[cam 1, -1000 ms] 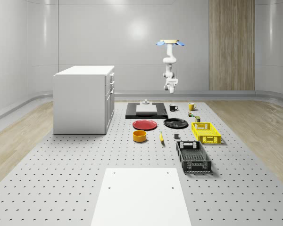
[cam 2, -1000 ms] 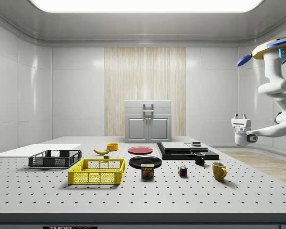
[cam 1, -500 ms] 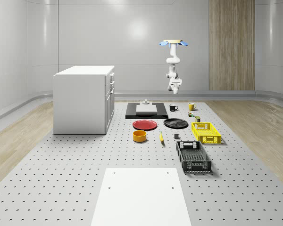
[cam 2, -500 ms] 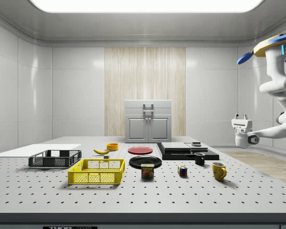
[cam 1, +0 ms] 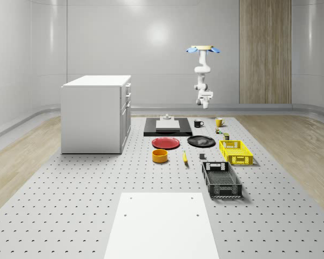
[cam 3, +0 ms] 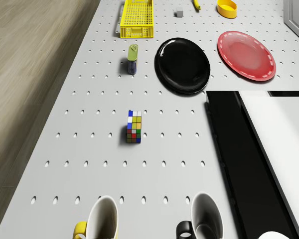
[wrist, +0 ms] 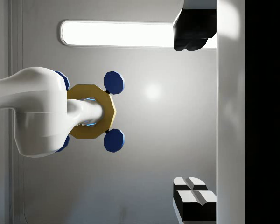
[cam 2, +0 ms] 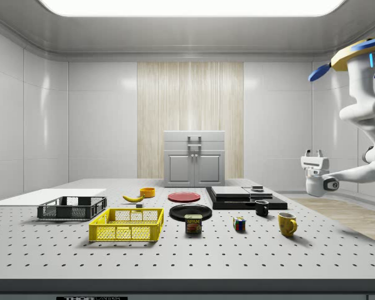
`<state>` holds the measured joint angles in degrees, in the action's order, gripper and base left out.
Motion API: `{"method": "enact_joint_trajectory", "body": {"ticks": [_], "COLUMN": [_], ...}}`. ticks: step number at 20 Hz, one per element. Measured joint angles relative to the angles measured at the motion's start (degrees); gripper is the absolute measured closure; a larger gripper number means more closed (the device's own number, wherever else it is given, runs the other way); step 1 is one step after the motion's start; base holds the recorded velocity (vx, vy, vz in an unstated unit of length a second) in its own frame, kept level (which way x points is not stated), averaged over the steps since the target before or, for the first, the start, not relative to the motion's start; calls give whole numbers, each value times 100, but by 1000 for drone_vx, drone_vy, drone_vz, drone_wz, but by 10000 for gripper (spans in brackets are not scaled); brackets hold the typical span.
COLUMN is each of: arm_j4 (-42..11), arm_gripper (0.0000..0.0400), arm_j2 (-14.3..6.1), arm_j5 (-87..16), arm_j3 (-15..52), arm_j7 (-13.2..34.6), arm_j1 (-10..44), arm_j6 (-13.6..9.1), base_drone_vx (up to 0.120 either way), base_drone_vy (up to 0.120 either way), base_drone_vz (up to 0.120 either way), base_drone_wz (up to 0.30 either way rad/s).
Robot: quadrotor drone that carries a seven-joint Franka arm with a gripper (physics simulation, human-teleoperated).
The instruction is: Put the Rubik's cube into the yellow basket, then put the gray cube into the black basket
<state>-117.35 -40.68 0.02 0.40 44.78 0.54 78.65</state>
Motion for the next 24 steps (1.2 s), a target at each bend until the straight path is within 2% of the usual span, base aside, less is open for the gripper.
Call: {"method": "enact_joint_trajectory", "body": {"ticks": [13,19,24], "arm_j4": [-40,-69,-140], "arm_gripper": [0,0,0], "arm_j2": [-40,-61,-90], "arm_j5": [-140,-419,-995], "arm_j3": [102,301,710], "arm_j7": [17,53,131], "arm_j1": [34,95,221], "arm_j6": [57,85,117], "base_drone_vx": [120,120,120], "base_drone_vy": [120,7,0], "base_drone_vz": [0,0,0], "base_drone_wz": [0,0,0]}}
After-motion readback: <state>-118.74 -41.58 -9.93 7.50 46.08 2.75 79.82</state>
